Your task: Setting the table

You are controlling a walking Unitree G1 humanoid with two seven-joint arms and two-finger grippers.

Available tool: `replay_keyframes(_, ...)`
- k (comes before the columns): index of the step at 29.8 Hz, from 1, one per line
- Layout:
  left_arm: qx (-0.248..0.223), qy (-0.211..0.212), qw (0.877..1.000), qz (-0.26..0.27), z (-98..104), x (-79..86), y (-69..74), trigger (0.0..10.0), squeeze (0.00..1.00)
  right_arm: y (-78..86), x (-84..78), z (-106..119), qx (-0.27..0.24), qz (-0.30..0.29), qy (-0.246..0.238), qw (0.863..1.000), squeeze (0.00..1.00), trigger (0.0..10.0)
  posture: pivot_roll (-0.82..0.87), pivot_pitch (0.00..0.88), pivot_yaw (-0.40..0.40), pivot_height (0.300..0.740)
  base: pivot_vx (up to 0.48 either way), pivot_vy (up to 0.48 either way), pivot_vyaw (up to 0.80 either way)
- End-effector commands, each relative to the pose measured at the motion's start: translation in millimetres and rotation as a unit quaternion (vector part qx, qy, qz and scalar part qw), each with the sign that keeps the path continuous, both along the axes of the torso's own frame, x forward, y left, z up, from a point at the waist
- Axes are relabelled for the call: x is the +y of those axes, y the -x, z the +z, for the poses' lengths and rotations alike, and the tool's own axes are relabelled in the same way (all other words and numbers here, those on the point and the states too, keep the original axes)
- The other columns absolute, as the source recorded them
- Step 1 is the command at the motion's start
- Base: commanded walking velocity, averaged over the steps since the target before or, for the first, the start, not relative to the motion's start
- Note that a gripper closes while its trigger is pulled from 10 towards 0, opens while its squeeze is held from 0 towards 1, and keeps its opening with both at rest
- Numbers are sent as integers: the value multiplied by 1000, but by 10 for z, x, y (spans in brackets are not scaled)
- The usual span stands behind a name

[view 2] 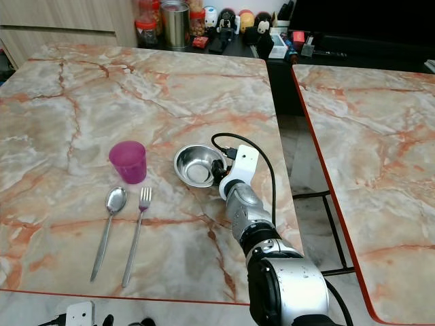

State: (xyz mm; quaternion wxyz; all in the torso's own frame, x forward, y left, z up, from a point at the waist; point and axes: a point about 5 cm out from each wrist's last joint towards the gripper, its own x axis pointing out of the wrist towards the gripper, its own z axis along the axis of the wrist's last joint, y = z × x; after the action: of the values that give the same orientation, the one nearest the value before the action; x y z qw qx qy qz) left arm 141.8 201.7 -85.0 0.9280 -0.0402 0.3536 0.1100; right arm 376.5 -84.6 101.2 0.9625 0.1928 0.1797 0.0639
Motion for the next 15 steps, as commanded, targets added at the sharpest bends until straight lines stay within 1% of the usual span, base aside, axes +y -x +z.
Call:
replay_keyframes(1,120,33,992,-12,-254,-224,584,10000,0,24,26,-39,8,7,-6,1000,0,0,135,205,-131,740,0,0,0)
replay_keyframes(15,119,32,992,-5,-253,-238,564,10000,0,10,48,3,-7,8,-21,1000,0,0,136,192,-141,740,0,0,0)
